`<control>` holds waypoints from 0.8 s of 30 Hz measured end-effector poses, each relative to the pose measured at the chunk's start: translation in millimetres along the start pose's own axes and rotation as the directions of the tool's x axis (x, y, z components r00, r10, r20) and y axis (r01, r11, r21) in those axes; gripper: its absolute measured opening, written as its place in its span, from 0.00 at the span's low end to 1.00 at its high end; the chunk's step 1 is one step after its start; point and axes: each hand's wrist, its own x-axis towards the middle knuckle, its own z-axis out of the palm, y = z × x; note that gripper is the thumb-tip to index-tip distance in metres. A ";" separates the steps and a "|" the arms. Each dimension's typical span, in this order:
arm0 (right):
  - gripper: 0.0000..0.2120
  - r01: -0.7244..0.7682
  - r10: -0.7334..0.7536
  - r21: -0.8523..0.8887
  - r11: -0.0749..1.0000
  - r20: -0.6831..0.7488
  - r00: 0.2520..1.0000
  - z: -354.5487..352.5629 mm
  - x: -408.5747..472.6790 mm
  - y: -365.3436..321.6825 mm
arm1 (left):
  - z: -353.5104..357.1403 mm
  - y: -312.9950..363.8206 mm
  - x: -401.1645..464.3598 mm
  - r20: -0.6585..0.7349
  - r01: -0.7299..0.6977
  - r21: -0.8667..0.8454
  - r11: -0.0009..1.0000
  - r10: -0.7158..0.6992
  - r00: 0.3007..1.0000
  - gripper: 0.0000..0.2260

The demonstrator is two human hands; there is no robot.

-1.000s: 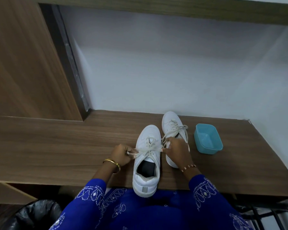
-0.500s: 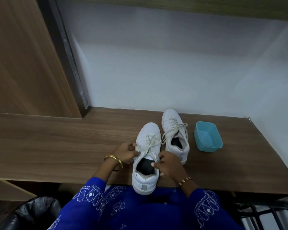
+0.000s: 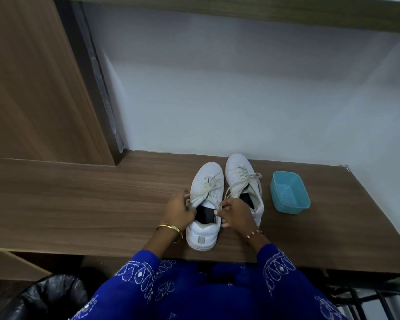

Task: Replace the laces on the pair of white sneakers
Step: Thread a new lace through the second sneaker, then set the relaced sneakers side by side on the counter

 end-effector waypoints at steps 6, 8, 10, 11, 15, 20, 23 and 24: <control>0.03 0.314 -0.546 -0.532 0.786 -0.361 0.756 -26.1 -16.1 0.4 | -0.4 10.9 -20.6 -0.058 -0.393 0.236 0.889 0.416 0.907 0.15; 0.06 0.227 -0.529 -0.670 0.707 -0.288 0.799 -34.3 -9.5 11.6 | 10.5 15.6 -28.8 0.130 -0.418 0.378 0.826 0.400 0.907 0.21; 0.13 0.160 -0.403 -0.728 0.666 -0.170 0.899 -38.6 -6.9 21.6 | 22.7 15.6 -32.2 0.219 -0.396 0.549 0.736 0.330 0.918 0.21; 0.16 0.141 -0.348 -0.760 0.634 -0.117 0.930 -38.9 -5.8 27.1 | 27.2 16.5 -32.4 0.248 -0.386 0.607 0.694 0.297 0.922 0.20; 0.17 0.159 -0.373 -0.822 0.546 -0.069 0.925 -33.1 -5.2 26.6 | 32.3 20.5 -25.5 0.328 -0.374 0.679 0.632 0.194 0.925 0.17; 0.11 0.187 -0.330 -0.836 0.516 0.007 0.944 -28.4 -3.3 22.8 | 35.5 20.4 -22.1 0.360 -0.393 0.651 0.649 0.192 0.913 0.16; 0.10 0.225 -0.340 -0.822 0.523 0.040 0.940 -17.8 -9.4 30.4 | 39.0 22.2 -16.7 0.380 -0.414 0.612 0.674 0.208 0.901 0.14; 0.10 0.232 -0.349 -0.825 0.515 0.045 0.936 -14.3 -11.5 31.0 | 39.6 24.8 -13.8 0.398 -0.408 0.600 0.689 0.185 0.898 0.14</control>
